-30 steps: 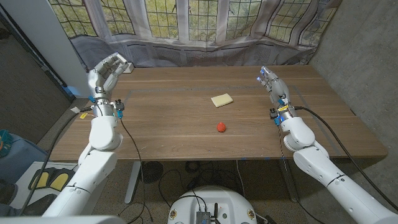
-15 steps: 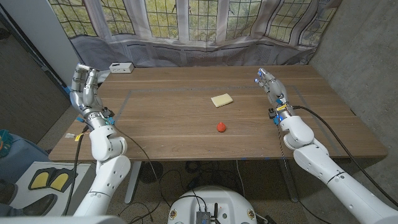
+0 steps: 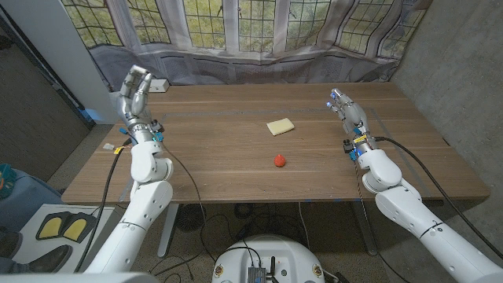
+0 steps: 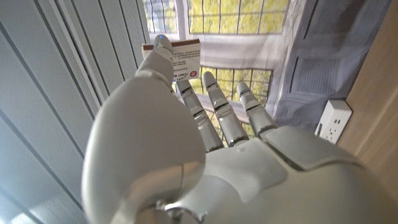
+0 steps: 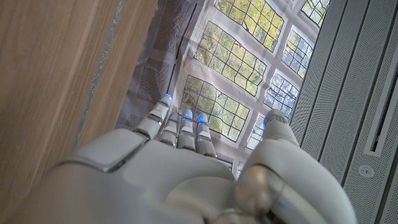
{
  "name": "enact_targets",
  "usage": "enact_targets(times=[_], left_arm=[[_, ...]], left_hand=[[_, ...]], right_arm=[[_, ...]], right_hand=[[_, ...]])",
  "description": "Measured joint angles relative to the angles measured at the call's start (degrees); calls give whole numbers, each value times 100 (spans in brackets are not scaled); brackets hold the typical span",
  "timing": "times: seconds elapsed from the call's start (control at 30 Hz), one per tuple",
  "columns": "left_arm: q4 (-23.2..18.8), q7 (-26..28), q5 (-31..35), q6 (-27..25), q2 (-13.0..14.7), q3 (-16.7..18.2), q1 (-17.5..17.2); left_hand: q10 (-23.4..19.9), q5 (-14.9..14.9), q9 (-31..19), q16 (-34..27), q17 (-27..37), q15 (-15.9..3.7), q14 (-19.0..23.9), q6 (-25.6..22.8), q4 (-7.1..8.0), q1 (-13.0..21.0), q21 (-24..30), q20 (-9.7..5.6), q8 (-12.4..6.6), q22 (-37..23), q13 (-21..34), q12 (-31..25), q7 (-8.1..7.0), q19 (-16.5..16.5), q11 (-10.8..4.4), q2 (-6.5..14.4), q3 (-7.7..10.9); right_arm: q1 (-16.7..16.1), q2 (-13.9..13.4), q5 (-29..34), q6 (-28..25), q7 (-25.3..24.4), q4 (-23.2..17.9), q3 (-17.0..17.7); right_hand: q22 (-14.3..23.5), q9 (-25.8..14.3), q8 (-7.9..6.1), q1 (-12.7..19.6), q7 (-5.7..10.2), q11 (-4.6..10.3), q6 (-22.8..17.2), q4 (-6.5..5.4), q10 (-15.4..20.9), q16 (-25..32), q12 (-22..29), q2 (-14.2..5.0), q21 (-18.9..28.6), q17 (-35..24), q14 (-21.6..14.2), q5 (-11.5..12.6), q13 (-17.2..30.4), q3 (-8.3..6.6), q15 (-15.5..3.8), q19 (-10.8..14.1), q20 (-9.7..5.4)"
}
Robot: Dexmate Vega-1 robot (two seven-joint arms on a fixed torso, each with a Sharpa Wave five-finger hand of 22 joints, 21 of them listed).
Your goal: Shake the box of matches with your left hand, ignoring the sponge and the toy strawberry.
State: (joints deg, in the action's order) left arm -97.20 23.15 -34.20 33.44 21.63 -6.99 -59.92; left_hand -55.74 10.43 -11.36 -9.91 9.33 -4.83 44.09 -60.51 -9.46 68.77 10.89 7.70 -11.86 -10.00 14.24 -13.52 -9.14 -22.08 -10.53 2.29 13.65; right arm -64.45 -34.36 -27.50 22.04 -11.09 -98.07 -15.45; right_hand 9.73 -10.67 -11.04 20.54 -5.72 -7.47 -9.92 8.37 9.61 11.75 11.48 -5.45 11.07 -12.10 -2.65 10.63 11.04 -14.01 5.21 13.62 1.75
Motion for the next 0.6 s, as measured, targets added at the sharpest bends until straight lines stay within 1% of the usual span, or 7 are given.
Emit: enact_targets(times=[0.17,0.27,0.33,0.4,0.5,0.53,0.6], left_arm=[[-23,24,1143,-714,269,-552,464],[-38,12,1297,-773,421,-835,694],[-81,-93,2151,-1089,559,-1048,864],[-138,-93,2151,-1089,677,-1202,990],[-275,-138,2735,-1272,883,-1479,1177],[-275,-211,3328,-1585,883,-1479,1177],[-275,-238,3632,-1724,883,-1479,1177]], left_hand=[[-20,0,1,0,0,7,-7,-1,0,-4,0,18,1,0,-15,6,0,78,19,-4,0],[-20,0,2,0,0,31,-31,-1,0,-4,0,40,1,0,-17,10,0,100,19,-4,0],[-20,0,2,0,0,31,-31,-2,0,-4,0,45,15,0,-19,12,0,105,19,-4,0],[-20,0,2,0,0,31,-31,-4,-7,-4,0,45,18,0,-24,17,-2,106,19,-4,7],[-21,0,7,0,0,19,-43,-10,-24,-4,0,26,19,0,-25,32,-8,125,19,-4,25],[-21,0,6,0,1,9,-53,-11,-25,-4,0,25,20,0,-27,33,-8,126,19,-4,25],[-21,0,7,0,1,9,-52,-11,-25,-4,0,4,23,0,-30,33,-8,147,19,-4,25]], right_arm=[[-133,-14,10,41,-64,-88,89],[-146,-15,17,53,-92,-95,97],[-184,-16,19,64,-99,-117,127],[-198,-16,23,82,-109,-122,138],[-212,-15,23,94,-110,-123,157],[-213,-8,23,95,-109,-123,162],[-213,-2,23,95,-109,-110,166]], right_hand=[[0,0,0,0,0,0,0,0,0,0,0,0,0,0,0,0,0,0,0,0,0],[0,0,0,0,0,0,0,0,0,0,0,0,0,0,0,0,0,0,0,0,0],[0,0,0,0,0,0,0,0,0,0,0,0,0,0,0,0,0,0,0,0,0],[0,0,0,0,0,0,0,0,0,0,0,0,0,0,0,0,0,0,0,0,0],[0,0,0,0,0,0,0,0,0,0,0,0,0,0,0,0,0,0,0,0,0],[0,0,0,0,0,0,0,0,0,0,0,0,0,0,0,0,0,0,0,0,0],[0,0,0,0,0,0,0,0,0,0,0,0,0,0,0,0,0,0,0,0,0]])
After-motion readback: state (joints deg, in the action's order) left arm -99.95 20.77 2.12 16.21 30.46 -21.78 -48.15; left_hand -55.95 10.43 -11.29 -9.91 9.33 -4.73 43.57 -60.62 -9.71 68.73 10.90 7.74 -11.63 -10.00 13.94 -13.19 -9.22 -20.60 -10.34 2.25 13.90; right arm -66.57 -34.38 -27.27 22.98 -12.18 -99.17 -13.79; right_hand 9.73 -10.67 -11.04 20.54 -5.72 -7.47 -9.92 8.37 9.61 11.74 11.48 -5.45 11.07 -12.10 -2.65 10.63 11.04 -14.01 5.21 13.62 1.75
